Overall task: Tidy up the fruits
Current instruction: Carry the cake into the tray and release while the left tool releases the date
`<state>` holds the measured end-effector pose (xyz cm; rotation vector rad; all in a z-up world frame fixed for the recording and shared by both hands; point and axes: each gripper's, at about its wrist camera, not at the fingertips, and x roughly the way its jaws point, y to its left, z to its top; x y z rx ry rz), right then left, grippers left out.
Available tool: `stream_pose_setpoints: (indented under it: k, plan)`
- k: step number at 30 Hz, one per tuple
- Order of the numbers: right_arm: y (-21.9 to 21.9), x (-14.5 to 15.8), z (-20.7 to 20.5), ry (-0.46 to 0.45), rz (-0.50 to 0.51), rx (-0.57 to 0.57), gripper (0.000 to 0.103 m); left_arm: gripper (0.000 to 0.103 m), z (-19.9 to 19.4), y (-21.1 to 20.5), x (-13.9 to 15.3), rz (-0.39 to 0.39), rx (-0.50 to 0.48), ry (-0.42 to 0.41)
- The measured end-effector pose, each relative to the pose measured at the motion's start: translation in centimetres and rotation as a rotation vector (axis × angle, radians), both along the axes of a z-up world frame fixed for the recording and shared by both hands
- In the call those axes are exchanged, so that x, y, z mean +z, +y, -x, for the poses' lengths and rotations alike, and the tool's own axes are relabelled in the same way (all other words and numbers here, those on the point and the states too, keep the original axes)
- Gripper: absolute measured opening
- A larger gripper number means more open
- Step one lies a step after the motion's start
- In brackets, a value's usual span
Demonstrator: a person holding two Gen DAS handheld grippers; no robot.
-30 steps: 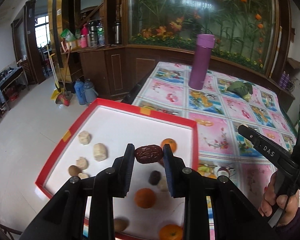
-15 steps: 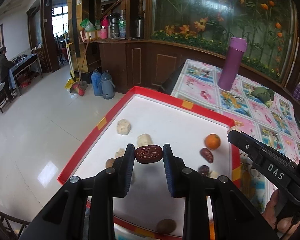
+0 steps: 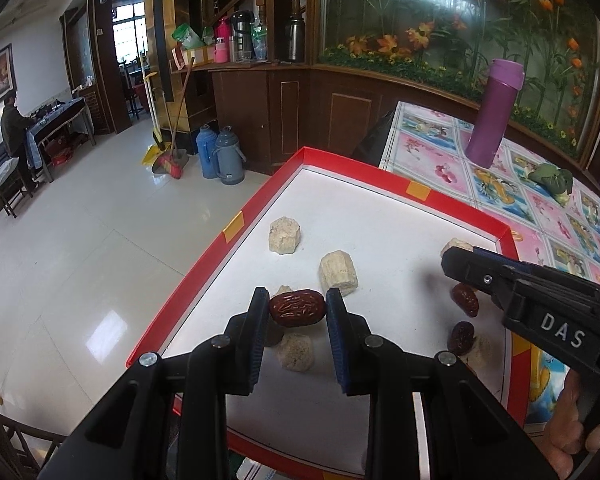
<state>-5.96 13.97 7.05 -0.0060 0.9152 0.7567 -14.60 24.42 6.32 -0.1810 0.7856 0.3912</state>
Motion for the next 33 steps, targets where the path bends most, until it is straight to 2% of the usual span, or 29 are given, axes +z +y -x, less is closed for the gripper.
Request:
stream_pose_setpoints:
  k: [7, 10, 13, 17, 21, 26, 33]
  plan:
    - [0.4, -1.7, -1.0, 0.027, 0.040, -0.013, 0.028, 0.028, -0.3, -0.5, -0.9, -0.006, -0.025, 0.027]
    - [0.1, -2.1, -1.5, 0.018, 0.045, -0.038, 0.028, 0.028, -0.2, -0.6, -0.9, -0.034, -0.019, 0.026]
    - [-0.1, -2.8, -2.2, 0.053, 0.039, -0.052, 0.028, 0.028, -0.3, -0.8, -1.0, -0.045, -0.020, 0.028]
    - [-0.4, -2.5, -2.3, 0.036, 0.059, -0.069, 0.028, 0.028, -0.9, -0.9, -1.4, -0.029, -0.029, 0.049]
    - [-0.8, -2.7, -2.3, 0.069, 0.052, -0.070, 0.028, 0.028, -1.1, -1.0, -1.3, -0.044, -0.021, 0.051]
    - [-0.8, -2.8, -2.3, 0.051, 0.065, -0.072, 0.028, 0.029, -1.2, -1.1, -1.4, -0.065, -0.007, 0.059]
    - [-1.7, -2.7, -2.4, 0.075, -0.002, -0.068, 0.034, 0.042, -1.1, -1.3, -1.4, -0.057, -0.012, 0.058]
